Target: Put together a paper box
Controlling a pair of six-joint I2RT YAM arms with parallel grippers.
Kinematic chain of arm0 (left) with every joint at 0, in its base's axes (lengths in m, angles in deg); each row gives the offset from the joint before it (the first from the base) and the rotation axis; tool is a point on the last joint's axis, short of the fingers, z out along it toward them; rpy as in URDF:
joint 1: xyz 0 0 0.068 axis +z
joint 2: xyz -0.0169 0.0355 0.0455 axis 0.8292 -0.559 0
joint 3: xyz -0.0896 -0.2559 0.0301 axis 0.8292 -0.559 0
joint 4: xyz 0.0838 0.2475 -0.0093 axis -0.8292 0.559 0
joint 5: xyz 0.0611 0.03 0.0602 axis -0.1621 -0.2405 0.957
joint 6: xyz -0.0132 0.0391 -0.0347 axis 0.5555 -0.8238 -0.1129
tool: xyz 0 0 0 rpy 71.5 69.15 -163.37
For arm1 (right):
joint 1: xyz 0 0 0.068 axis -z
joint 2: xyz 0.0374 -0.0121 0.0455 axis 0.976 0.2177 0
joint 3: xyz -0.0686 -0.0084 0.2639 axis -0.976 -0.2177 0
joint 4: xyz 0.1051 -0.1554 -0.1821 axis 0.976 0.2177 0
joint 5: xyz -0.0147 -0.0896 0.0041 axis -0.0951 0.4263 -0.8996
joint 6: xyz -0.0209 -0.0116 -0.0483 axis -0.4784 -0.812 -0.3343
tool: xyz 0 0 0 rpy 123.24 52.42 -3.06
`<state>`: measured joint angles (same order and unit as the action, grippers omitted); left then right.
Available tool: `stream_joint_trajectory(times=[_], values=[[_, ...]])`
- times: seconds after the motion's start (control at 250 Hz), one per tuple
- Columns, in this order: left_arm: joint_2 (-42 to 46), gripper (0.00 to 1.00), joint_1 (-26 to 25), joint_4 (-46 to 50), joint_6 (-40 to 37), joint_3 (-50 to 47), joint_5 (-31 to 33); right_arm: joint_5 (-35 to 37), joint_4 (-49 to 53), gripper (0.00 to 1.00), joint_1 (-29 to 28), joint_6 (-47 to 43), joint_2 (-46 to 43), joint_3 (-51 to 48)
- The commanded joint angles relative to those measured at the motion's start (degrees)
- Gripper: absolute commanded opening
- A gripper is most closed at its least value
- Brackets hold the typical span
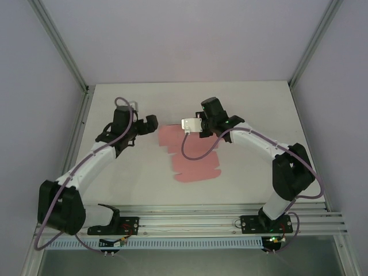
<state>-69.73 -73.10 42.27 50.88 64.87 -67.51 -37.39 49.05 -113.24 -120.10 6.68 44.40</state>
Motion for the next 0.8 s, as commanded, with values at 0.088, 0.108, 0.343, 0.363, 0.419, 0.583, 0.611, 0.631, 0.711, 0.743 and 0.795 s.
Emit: stream_joint_trajectory(times=[0.088, 0.108, 0.343, 0.363, 0.419, 0.583, 0.611, 0.631, 0.711, 0.743, 0.795], values=[[-9.88, 1.00, 0.32, -0.80, -12.56, 8.16, -10.77, -3.03, -2.03, 0.00, -0.51, -0.95, 0.29, 1.14], [-10.62, 0.99, 0.30, -0.29, -13.30, 8.85, -11.57, -3.11, -1.56, 0.00, -0.56, -0.91, 0.24, 1.36], [-11.65, 0.98, 0.36, -1.70, -18.43, 7.75, -24.22, -4.25, 4.43, 0.00, -0.44, 2.33, 0.57, 5.25], [-11.42, 0.98, 0.31, -2.00, -18.52, 7.38, -24.54, -4.17, 4.97, 0.00, -0.35, 2.69, 0.66, 5.72], [-10.86, 0.98, 0.32, -2.09, -18.86, 6.66, -24.97, -4.41, 7.50, 0.00, -0.25, 4.06, 1.12, 7.33], [-7.53, 0.98, 0.22, 0.31, -17.36, 6.00, -15.42, -3.02, 12.80, 0.00, 0.34, 5.89, 2.49, 10.59], [-6.39, 0.98, 0.21, 0.90, -17.74, 6.13, -15.33, -2.78, 13.20, 0.00, 0.44, 5.76, 2.60, 10.62], [-5.48, 0.98, 0.25, 1.17, -18.23, 6.06, -15.93, -2.69, 13.71, 0.00, 0.47, 5.73, 2.69, 10.60], [-1.94, 0.98, 0.25, 1.13, -21.66, 5.42, -19.98, -3.90, 17.31, 0.00, 0.51, 5.97, 2.99, 11.75], [-0.93, 0.98, 0.29, 1.47, -23.87, 5.13, -22.13, -4.65, 18.68, 0.00, 0.55, 6.37, 3.10, 12.28], [0.04, 0.96, 0.25, 3.51, -28.14, 5.42, -25.94, -5.78, 20.31, 0.00, 0.63, 6.69, 3.08, 12.93]])
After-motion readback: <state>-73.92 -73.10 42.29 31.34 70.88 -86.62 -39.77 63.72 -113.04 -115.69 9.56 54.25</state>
